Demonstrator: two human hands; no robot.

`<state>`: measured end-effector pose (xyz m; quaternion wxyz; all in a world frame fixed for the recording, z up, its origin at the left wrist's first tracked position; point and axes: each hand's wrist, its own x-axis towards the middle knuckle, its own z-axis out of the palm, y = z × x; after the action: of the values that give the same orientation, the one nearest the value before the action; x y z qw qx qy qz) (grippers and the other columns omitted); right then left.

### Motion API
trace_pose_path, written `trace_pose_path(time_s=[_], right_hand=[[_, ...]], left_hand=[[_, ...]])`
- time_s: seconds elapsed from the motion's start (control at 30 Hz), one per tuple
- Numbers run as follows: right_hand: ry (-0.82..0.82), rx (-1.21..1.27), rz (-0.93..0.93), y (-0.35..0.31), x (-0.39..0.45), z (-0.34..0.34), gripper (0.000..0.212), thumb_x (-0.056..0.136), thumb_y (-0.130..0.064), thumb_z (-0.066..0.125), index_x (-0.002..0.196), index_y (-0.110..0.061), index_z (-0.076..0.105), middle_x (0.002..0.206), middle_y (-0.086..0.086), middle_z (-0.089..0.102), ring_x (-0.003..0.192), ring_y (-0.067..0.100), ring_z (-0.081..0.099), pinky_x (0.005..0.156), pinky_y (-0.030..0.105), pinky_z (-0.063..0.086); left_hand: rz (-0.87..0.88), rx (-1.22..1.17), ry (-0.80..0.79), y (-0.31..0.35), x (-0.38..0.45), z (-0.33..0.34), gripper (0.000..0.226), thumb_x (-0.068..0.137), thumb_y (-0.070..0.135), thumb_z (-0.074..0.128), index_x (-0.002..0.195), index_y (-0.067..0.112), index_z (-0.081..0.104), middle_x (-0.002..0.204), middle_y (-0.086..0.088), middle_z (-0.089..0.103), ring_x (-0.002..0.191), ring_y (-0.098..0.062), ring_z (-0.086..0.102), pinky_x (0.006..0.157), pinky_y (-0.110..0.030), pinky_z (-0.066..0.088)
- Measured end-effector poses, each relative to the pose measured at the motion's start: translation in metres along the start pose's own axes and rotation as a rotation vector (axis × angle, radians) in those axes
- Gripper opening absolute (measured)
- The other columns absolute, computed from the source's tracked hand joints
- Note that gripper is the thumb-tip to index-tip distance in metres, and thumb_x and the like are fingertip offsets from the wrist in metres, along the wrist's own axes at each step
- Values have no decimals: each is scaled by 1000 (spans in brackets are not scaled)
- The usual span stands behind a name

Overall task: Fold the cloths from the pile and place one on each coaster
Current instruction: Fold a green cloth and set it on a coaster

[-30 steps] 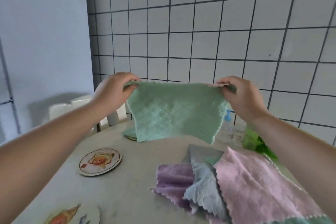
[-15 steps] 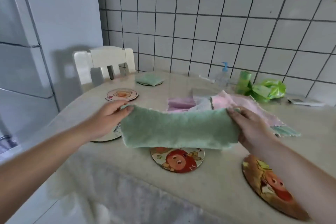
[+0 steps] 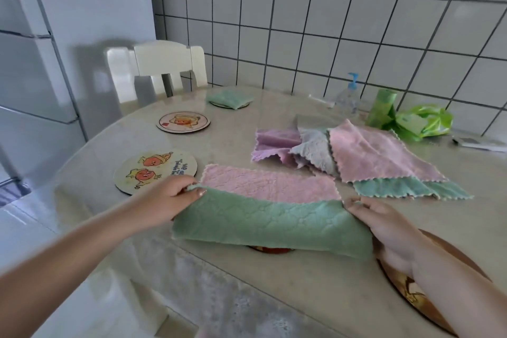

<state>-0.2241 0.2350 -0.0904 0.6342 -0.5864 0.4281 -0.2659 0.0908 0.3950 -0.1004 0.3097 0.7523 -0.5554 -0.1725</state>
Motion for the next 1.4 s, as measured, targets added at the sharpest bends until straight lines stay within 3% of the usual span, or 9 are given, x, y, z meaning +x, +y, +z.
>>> trace_pose_path(time_s=[0.1,0.23,0.43,0.57,0.63,0.77,0.97,1.17,1.4], right_hand=[[119,-98,-72,-5,22,2,11,92,-20,55,88,-13,63,75,6,67,69,21,63,65,32,48],[167,-169,-101,-11,56,6,14,93,-20,54,83,-13,62,81,10,63,75,25,61,73,45,52],[191,-366,-114,-10,95,2,16,91,-31,57,84,-20,65,92,25,65,76,29,60,78,54,52],[220,-538,-164,-7,103,1,15,92,-31,54,95,-21,65,86,11,67,71,26,62,69,38,52],[230,-593,-184,-4,107,1,13,92,-29,54,95,-21,64,78,7,64,55,17,48,54,28,37],[255,-632,-212,1,116,-1,8,91,-29,54,93,-24,61,81,11,69,51,18,42,55,28,33],[292,-757,-248,-2,126,-2,17,92,-29,55,104,-19,60,69,-9,54,43,12,39,46,23,27],[349,-813,-280,-6,126,5,18,92,-27,53,108,-19,57,88,-5,53,44,13,42,50,27,38],[392,-797,-340,-1,125,4,19,91,-24,55,110,-19,60,126,9,59,63,15,53,55,25,40]], left_hand=[[12,104,70,3,15,1,31,91,34,53,80,5,59,63,-2,49,53,-10,41,48,-19,29],[10,215,134,5,37,-2,16,89,36,56,78,25,57,68,5,57,56,-10,48,51,-22,34],[-14,268,159,2,64,0,15,89,40,56,89,25,60,79,9,60,66,-8,55,54,-22,39],[-31,297,141,-4,79,-1,28,87,43,58,103,21,60,96,7,59,84,-13,58,68,-25,46],[-35,303,135,-5,84,0,29,86,42,59,104,19,61,97,5,60,85,-14,57,74,-30,48],[-42,320,134,-8,91,2,26,86,43,59,99,20,60,94,3,60,84,-17,57,76,-34,49],[-69,355,119,-14,103,7,19,85,42,59,90,24,59,87,5,59,81,-16,56,71,-31,48],[-91,348,131,-14,106,8,19,87,40,57,91,22,58,89,2,60,81,-17,56,71,-33,49],[-100,297,143,-15,102,6,33,90,41,53,112,17,56,102,0,57,88,-19,56,75,-30,46]])
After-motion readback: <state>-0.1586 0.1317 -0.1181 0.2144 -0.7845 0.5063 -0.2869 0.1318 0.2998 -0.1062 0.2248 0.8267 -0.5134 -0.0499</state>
